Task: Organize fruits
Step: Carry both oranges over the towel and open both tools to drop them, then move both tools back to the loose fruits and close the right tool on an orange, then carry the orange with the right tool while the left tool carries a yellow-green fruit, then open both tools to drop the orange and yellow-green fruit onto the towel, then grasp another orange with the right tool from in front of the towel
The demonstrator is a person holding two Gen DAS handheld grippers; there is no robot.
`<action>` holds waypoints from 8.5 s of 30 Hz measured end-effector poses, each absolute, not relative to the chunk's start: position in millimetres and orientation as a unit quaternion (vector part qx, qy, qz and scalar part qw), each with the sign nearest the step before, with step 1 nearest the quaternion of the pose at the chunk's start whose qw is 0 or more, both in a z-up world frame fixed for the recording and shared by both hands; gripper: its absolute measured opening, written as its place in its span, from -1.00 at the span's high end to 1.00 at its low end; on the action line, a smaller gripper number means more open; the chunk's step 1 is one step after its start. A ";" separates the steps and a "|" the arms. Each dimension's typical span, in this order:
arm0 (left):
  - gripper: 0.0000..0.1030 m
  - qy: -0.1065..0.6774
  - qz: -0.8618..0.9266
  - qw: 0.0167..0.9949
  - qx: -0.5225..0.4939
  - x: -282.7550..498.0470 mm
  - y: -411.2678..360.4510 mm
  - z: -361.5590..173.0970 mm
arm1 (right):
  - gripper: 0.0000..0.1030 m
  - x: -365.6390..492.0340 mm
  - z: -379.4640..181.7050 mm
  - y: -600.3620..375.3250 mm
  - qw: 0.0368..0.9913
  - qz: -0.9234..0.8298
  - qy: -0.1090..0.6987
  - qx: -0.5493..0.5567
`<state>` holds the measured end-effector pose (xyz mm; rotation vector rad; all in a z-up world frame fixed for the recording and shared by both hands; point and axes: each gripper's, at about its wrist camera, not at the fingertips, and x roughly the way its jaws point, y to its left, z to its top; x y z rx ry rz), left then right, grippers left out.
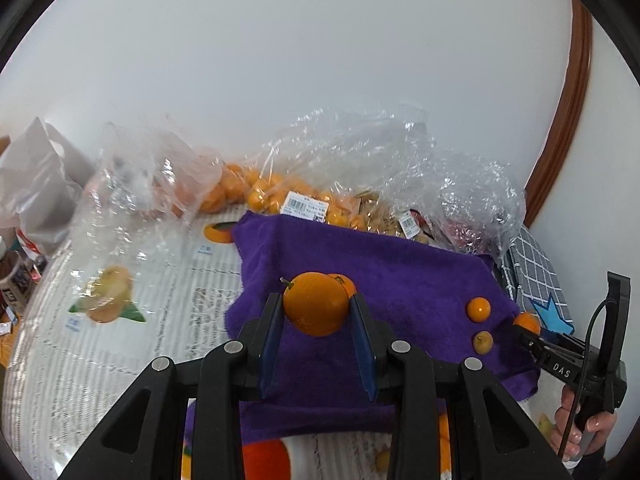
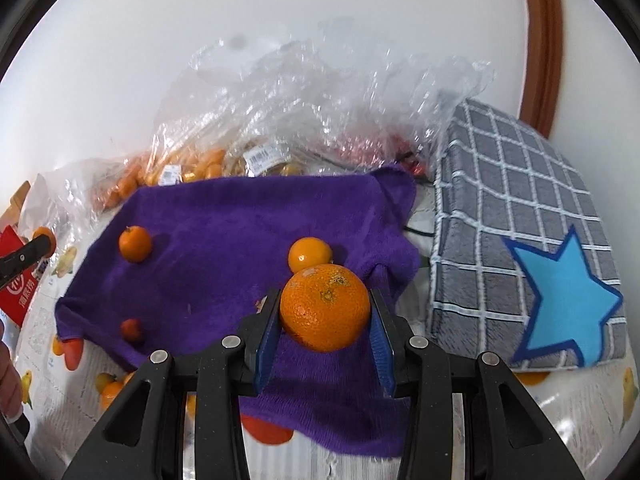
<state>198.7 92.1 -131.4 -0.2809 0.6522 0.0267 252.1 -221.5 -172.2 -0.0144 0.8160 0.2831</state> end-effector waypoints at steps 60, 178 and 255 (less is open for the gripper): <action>0.08 0.320 -0.017 0.934 -0.158 117.6 107.7 -163.8 | 0.07 144.9 -177.5 -151.3 0.889 0.226 0.397 -0.031; 0.53 0.293 -0.052 0.946 -0.130 119.6 54.7 -161.5 | 0.33 119.5 -173.9 -226.5 0.914 0.170 0.367 0.015; 0.19 0.287 -0.010 0.948 -0.140 150.1 75.9 -171.6 | 0.02 133.8 -187.9 -218.7 0.904 0.147 0.402 -0.004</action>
